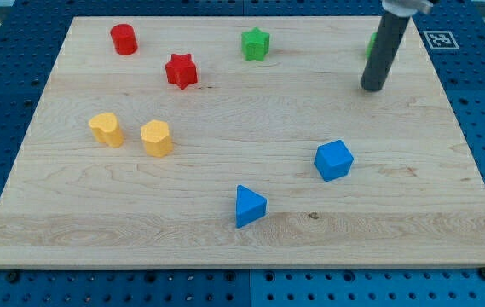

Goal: Point your arm at the yellow hexagon

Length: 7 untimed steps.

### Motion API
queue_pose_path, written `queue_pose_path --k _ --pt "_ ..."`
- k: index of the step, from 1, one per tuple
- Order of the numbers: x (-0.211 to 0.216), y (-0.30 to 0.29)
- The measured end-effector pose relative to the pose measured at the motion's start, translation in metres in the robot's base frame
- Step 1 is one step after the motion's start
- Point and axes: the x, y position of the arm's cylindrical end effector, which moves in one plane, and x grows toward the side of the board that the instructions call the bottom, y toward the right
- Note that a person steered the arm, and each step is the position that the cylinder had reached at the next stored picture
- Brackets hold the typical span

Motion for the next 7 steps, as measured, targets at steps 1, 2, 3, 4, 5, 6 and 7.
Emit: queue_pose_path --k 1,2,3,4,5,6,7 --pt "0.017 -0.024" --pt "0.016 -0.086" --pt "0.009 -0.141" --pt "0.007 -0.184" --pt "0.007 -0.235" --pt "0.007 -0.285" --pt "0.019 -0.310"
